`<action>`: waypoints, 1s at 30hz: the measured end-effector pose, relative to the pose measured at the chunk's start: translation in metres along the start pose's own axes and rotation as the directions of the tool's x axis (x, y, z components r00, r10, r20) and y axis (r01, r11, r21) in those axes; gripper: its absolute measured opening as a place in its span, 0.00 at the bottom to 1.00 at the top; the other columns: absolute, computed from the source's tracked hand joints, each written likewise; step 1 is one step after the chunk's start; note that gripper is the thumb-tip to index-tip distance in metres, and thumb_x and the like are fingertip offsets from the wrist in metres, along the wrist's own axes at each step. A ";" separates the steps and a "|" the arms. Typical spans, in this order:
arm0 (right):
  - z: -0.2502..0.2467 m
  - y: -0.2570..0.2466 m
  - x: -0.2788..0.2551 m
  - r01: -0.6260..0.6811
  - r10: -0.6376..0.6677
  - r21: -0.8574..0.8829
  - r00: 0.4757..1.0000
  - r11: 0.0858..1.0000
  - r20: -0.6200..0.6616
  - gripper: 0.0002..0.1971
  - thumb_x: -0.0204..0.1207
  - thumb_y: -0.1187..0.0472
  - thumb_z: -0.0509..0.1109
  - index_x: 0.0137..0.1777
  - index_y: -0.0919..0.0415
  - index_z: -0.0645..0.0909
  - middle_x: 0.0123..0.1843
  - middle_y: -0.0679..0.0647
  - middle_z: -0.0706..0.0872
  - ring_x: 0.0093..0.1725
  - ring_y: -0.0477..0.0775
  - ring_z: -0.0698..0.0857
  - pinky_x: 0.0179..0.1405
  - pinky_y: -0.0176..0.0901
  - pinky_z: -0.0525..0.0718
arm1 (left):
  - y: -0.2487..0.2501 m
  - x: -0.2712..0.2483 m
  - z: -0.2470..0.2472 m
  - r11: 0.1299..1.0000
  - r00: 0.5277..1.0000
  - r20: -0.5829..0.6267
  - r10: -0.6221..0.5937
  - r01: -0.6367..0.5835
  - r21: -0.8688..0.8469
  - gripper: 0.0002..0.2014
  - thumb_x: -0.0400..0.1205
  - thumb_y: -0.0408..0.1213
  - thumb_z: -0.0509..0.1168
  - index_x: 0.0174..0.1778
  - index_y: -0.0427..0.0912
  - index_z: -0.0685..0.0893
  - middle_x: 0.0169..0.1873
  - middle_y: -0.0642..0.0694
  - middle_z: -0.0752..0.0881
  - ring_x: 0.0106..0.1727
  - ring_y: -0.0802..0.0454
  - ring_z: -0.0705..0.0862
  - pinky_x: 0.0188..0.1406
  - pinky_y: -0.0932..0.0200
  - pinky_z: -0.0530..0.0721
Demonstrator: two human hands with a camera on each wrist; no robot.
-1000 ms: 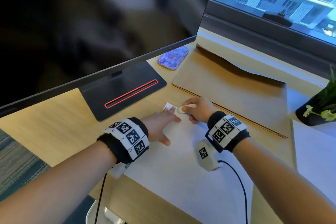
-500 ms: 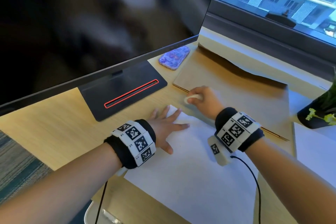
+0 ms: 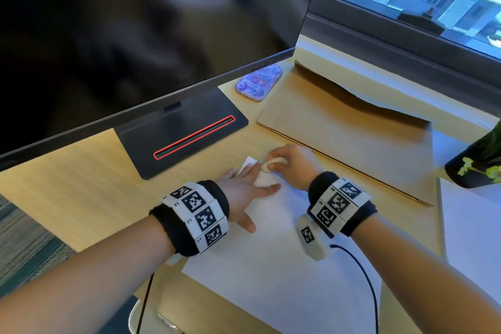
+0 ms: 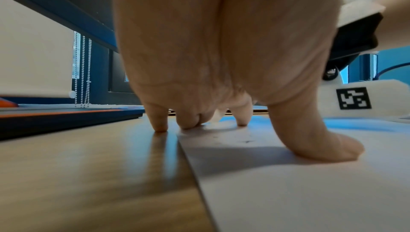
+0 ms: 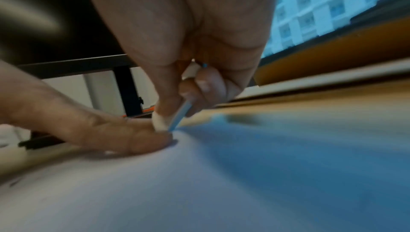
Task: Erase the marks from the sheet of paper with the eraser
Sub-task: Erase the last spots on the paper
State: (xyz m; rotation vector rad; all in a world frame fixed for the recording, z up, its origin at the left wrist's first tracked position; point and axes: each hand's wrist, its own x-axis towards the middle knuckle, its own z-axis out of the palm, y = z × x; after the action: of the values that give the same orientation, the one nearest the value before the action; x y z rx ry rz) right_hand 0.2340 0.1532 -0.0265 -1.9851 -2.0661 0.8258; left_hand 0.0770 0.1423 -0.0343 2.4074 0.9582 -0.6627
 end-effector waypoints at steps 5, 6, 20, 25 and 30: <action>-0.010 0.002 -0.003 0.108 -0.060 -0.214 0.974 0.971 0.220 0.13 0.81 0.57 0.65 0.64 0.56 0.82 0.63 0.52 0.82 0.64 0.53 0.77 0.62 0.39 0.71 | 0.001 0.002 0.000 1.000 1.000 0.012 -0.004 0.003 0.030 0.48 0.77 0.53 0.69 0.81 0.62 0.39 0.79 0.40 0.27 0.81 0.46 0.29 0.80 0.42 0.36; -0.011 0.001 0.000 0.106 -0.058 -0.214 0.974 0.971 0.219 0.13 0.81 0.57 0.65 0.63 0.56 0.83 0.63 0.52 0.83 0.64 0.53 0.77 0.61 0.38 0.70 | 0.001 0.002 0.000 0.999 1.000 0.016 -0.008 0.007 0.035 0.48 0.77 0.53 0.69 0.81 0.63 0.39 0.79 0.40 0.26 0.81 0.46 0.29 0.80 0.42 0.36; -0.007 -0.004 0.001 0.071 -0.062 -0.128 0.995 0.989 0.072 0.10 0.82 0.60 0.63 0.57 0.58 0.84 0.55 0.53 0.81 0.58 0.54 0.79 0.53 0.37 0.70 | 0.003 0.008 -0.001 0.997 0.998 0.055 -0.041 0.038 0.060 0.49 0.76 0.52 0.70 0.80 0.66 0.37 0.79 0.40 0.26 0.80 0.45 0.27 0.80 0.37 0.39; -0.009 0.007 -0.014 0.149 -0.095 -0.251 0.972 0.957 0.215 0.13 0.82 0.58 0.63 0.63 0.56 0.82 0.61 0.52 0.82 0.62 0.52 0.77 0.58 0.37 0.71 | 0.006 0.006 -0.003 0.996 0.996 0.074 -0.039 0.032 0.085 0.49 0.76 0.52 0.70 0.80 0.66 0.37 0.78 0.38 0.24 0.80 0.44 0.28 0.80 0.36 0.39; -0.006 0.003 0.002 0.144 -0.123 -0.234 0.987 0.962 0.100 0.11 0.82 0.59 0.63 0.59 0.56 0.83 0.58 0.53 0.81 0.60 0.53 0.78 0.58 0.38 0.72 | 0.007 0.006 -0.002 0.997 0.996 0.075 -0.041 0.036 0.064 0.50 0.76 0.51 0.71 0.80 0.67 0.37 0.78 0.40 0.25 0.80 0.46 0.27 0.79 0.36 0.38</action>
State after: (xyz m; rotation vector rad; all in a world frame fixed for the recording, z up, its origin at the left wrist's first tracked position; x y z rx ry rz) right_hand 0.2395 0.1564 -0.0230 -1.9249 -2.4217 0.6710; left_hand 0.0863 0.1422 -0.0342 2.4047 0.9684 -0.8040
